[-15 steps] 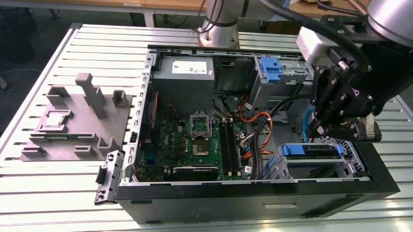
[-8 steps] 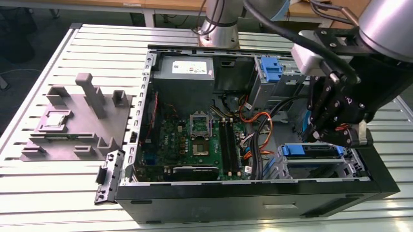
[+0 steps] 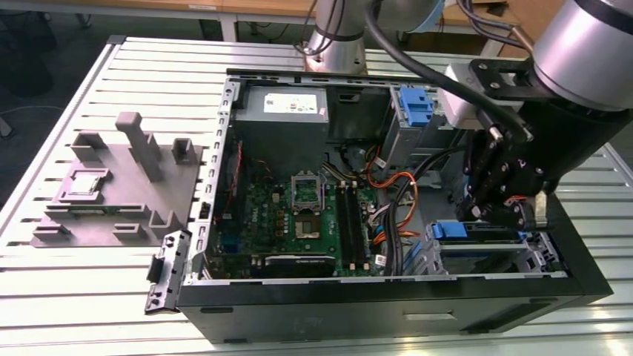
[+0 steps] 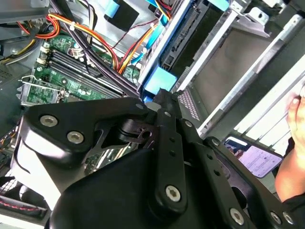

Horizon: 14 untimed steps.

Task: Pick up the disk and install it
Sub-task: 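Insert the disk into the insertion slot, then insert the first disk wire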

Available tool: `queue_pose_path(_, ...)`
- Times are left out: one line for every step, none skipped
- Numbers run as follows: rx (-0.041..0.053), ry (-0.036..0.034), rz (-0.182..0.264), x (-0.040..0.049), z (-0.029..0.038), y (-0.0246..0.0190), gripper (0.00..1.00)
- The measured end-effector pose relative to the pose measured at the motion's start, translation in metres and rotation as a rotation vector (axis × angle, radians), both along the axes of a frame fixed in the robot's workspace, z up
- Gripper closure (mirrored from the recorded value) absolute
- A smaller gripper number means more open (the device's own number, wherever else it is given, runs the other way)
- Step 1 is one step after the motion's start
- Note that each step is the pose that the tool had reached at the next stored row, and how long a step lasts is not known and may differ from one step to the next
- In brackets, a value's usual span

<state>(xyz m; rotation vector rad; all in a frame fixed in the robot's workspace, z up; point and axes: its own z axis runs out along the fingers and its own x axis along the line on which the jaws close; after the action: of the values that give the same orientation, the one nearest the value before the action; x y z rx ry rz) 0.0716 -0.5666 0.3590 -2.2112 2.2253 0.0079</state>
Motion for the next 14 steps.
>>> queue_pose_path(-0.0003,0.0000,0.000,0.0000,-0.0015,0.0000,0.90)
queue_pose_path(-0.0003,0.0000,0.000,0.0000,-0.0024,0.0001,0.90)
queue_pose_path(-0.0005,0.0000,0.000,0.0000,-0.0025,0.0000,0.90)
queue_pose_path(-0.0004,0.0000,0.000,0.0000,-0.0025,0.0000,0.90)
queue_pose_path(-0.0005,0.0000,0.000,0.0000,-0.0025,0.0000,0.90)
queue_pose_path(-0.0003,-0.0001,0.000,0.0000,-0.0026,0.0000,0.90)
queue_pose_path(-0.0003,-0.0002,0.000,0.0000,-0.0026,0.0000,0.90)
queue_pose_path(-0.0003,-0.0002,0.000,0.0000,-0.0026,0.0000,0.90)
queue_pose_path(-0.0003,-0.0003,0.000,0.0000,-0.0026,0.0000,0.90)
queue_pose_path(-0.0003,-0.0003,0.000,0.0000,-0.0026,0.0000,0.90)
queue_pose_path(-0.0003,-0.0002,0.000,0.0000,-0.0026,0.0000,0.90)
queue_pose_path(-0.0003,-0.0003,0.000,0.0000,-0.0026,0.0000,0.90)
queue_pose_path(-0.0003,-0.0003,0.000,0.0000,-0.0026,0.0000,0.90)
queue_pose_path(-0.0003,-0.0003,0.000,0.0000,-0.0026,0.0000,0.90)
